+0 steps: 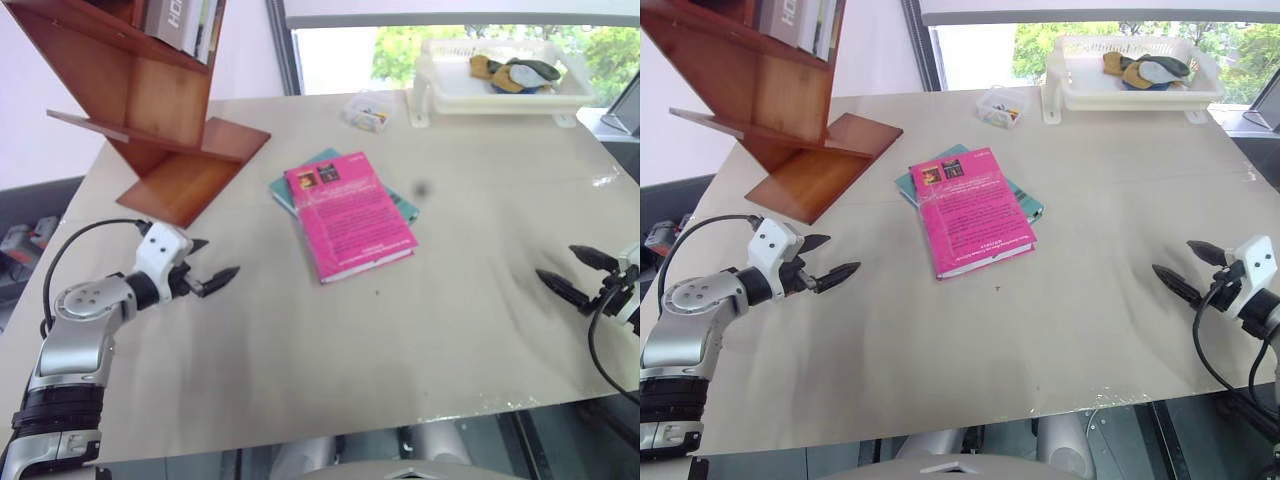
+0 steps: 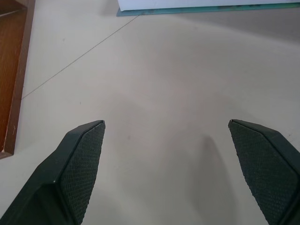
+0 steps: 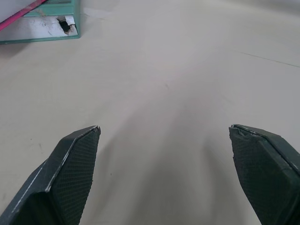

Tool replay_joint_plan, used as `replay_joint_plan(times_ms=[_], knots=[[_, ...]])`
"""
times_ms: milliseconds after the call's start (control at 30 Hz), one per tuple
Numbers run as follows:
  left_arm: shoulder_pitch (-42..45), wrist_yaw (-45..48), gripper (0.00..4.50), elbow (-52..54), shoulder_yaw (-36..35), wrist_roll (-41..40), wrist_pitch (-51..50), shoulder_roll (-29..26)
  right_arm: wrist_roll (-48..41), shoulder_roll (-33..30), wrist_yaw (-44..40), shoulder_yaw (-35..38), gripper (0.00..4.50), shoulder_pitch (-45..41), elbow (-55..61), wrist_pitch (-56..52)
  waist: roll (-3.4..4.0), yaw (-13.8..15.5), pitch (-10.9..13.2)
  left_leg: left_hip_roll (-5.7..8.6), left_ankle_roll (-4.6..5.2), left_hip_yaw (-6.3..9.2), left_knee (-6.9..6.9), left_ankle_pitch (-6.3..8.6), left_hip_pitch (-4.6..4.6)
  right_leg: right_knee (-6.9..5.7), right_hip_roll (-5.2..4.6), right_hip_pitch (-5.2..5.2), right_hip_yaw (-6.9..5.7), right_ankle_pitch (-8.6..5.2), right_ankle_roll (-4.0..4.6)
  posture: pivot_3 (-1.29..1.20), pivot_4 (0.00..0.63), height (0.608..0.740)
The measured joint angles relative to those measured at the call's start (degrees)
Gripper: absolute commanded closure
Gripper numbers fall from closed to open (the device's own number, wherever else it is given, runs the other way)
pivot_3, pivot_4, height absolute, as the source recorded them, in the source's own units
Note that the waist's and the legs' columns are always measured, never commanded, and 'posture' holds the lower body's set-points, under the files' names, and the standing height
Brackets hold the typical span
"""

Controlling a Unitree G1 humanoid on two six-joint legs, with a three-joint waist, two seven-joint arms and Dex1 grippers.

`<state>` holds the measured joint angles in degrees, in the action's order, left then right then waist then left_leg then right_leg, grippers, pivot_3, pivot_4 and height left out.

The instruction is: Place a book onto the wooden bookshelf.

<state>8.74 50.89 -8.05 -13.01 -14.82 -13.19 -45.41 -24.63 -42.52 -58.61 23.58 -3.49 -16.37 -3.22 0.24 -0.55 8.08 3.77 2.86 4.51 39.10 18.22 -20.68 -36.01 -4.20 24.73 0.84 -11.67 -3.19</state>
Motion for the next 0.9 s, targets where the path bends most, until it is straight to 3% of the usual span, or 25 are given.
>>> replay_joint_plan(times_ms=[900], knots=[[-3.1, 1.1, 0.04, 1.9, -2.9, -4.5, -1.8, -0.2, 2.0, -0.2, -2.0, -1.9, 0.0, -5.6, -5.1, 2.3, 0.0, -0.2, 0.0, -0.01, 0.0, -0.02, -0.01, 0.0, 0.01, 0.0, 0.0, 0.0, 0.02, 0.0, 0.0, 0.0, 0.15, 0.74]])
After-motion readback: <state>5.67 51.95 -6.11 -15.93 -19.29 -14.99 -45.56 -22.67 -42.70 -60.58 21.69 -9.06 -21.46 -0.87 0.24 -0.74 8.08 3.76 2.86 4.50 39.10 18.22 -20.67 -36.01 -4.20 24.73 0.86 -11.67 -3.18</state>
